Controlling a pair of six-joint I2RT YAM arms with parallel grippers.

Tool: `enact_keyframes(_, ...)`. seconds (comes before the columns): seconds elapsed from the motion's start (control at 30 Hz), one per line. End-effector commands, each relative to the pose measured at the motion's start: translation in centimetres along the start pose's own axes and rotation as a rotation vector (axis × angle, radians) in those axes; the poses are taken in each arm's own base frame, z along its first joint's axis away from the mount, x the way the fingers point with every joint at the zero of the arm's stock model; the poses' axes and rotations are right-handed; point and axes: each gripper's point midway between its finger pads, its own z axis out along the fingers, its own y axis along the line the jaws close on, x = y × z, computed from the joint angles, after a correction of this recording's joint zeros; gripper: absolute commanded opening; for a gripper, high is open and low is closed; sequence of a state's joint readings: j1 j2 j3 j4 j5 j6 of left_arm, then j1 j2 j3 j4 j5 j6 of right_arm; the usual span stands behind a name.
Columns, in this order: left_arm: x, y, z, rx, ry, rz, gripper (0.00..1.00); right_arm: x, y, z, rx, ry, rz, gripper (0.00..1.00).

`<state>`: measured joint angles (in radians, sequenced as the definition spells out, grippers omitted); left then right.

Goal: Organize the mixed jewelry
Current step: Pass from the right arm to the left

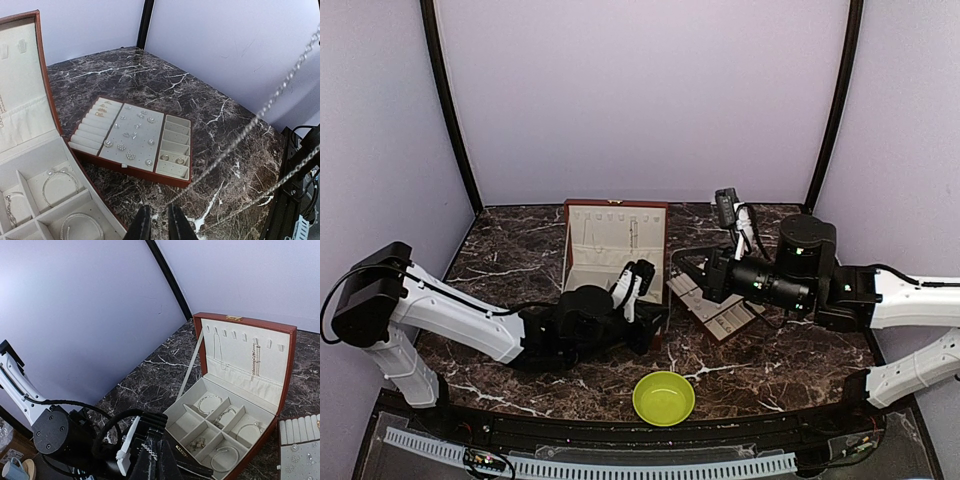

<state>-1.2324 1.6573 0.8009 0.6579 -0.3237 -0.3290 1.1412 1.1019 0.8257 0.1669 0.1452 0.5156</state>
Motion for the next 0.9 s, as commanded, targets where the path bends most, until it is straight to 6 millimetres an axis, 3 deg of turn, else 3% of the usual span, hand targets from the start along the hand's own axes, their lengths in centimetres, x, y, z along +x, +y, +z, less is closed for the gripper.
enact_keyframes(0.0,-0.7,-0.1,0.2,-0.002,-0.034,-0.013,0.16,-1.3,1.3,-0.4,-0.055,-0.044,0.014,0.00)
enact_keyframes(0.33,-0.7,-1.3,-0.1,0.081,-0.057,-0.007,0.15,-0.9,1.0,-0.2,-0.043,-0.035,0.018,0.00)
enact_keyframes(0.43,-0.8,-1.1,-0.1,0.074,-0.061,-0.011,0.05,-0.8,0.9,-0.2,-0.037,-0.035,0.018,0.00)
enact_keyframes(0.6,-0.8,-0.2,-0.2,0.024,-0.060,-0.016,0.00,-0.8,0.5,-0.5,-0.020,-0.036,0.015,0.00)
enact_keyframes(0.87,-3.1,2.5,-2.8,-0.090,-0.117,-0.023,0.00,3.0,-2.0,0.4,0.065,0.050,0.005,0.00)
